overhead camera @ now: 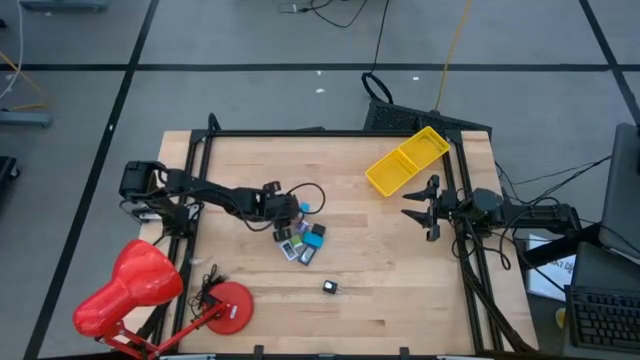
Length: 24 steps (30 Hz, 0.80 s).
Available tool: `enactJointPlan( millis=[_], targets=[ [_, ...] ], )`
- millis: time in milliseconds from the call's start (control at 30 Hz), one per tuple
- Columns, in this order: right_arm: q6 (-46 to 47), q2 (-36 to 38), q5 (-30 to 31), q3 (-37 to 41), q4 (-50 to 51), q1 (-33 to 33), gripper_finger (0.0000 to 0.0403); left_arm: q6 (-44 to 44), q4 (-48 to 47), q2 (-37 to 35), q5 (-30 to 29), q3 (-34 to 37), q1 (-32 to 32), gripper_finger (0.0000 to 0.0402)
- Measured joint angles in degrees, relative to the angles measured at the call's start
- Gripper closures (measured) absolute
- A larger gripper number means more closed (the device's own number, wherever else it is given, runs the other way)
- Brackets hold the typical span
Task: Pick & Place Office items
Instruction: Put the pink charger adapter into the top yellow basket
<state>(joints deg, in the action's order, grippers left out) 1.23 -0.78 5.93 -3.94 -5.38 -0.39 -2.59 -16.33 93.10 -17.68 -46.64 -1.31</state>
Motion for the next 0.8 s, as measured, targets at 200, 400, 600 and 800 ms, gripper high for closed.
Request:
enactJointPlan(
  millis=[200,400,600,800],
  targets=[
    [0.00,0.00,0.04,0.01,-0.78,0.01,0.0206,12.72,3.30,-2.69,-6.97,-2.87,2.76,0.0243],
    [6.03,-0.11,-1.82,-0.01,-1.99,0.10,0.0206,35.21,19.91,-2.35,-7.86,-2.98,5.26,0.0240],
    [15.67,-0.48,-1.69,0.01,-10.28,0.16,0.0206,53.17,29.51,-2.25,-7.95,-2.96,6.64,0.0240],
    [22.56,-0.99,2.39,0.01,-13.21,0.14,0.0206,60.63,33.05,-2.25,-8.46,-2.96,6.59,0.0240]
  ],
)
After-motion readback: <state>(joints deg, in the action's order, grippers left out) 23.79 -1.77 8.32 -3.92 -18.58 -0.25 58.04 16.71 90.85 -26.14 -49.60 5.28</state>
